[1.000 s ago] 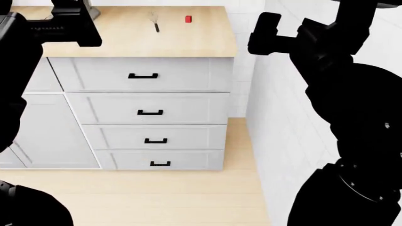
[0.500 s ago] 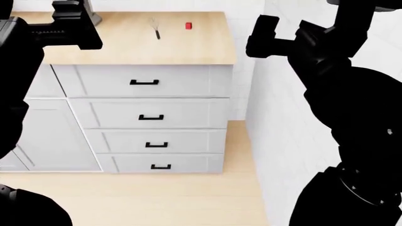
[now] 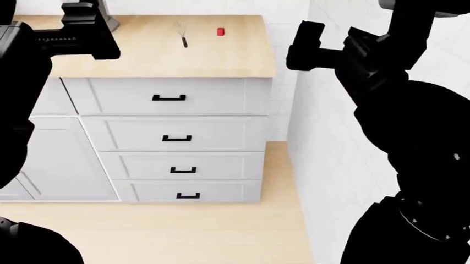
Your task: Pick the whisk from the counter and place it in the cabinet.
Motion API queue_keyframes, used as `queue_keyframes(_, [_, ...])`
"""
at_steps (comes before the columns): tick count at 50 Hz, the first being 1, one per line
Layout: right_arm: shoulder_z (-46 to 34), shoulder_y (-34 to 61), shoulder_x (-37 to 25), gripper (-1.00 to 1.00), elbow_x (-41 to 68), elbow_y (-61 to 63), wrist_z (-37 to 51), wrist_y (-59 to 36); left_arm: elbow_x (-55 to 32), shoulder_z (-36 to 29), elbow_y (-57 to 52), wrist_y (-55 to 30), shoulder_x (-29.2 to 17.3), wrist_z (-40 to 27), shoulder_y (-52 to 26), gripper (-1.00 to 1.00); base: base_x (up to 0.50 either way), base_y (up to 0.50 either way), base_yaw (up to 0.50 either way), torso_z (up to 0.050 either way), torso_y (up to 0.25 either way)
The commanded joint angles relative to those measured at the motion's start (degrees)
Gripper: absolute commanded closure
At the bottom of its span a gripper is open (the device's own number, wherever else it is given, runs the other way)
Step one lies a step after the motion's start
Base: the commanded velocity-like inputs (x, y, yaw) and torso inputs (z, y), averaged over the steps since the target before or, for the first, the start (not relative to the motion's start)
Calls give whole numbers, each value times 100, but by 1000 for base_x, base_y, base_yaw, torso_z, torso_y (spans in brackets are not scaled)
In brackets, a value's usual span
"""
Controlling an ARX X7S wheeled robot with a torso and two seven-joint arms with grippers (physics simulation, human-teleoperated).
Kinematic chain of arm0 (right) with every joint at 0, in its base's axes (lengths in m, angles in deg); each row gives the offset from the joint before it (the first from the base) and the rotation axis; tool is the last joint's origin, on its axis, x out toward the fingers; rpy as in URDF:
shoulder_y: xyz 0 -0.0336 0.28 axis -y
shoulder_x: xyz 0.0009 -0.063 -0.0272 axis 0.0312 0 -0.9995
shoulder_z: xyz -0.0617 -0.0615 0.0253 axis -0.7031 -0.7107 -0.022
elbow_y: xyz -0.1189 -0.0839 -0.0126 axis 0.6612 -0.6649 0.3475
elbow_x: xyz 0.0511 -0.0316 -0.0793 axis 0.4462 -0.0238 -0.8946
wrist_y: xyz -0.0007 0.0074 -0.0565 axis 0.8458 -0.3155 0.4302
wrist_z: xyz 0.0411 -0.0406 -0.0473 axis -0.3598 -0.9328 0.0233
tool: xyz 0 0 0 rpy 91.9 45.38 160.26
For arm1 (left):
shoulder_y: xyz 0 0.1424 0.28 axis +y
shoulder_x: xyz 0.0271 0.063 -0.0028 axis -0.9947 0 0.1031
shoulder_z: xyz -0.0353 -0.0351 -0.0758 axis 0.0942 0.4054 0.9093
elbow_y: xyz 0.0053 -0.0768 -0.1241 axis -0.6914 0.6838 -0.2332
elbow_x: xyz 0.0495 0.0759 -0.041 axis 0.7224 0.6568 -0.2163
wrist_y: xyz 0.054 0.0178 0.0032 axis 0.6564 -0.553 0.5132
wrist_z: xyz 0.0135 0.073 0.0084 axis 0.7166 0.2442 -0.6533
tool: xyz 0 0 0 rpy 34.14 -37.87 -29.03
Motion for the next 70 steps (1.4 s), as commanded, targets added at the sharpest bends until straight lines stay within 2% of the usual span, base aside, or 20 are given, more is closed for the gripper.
queue_keyframes(1, [-12,-2,-29,-100,100,-30,84,30,-111,14,12,10,-20,-90,3,-100,0,0,0,50,0])
queue_keyframes(7, [25,-5,-32,-100,176,14,128,11,-142,22,24,50,-16,-134,0,-100,1,81,0,17,0])
queue_keyframes(22, [46,-18,-53,-100,321,-18,212,37,-233,17,84,98,-9,-234,17,-100,40,500,0,0,0])
queue_keyframes(70, [85,-57,-130,-100,742,-35,556,18,-632,85,141,137,-63,-541,59,-100,497,180,0,0,1])
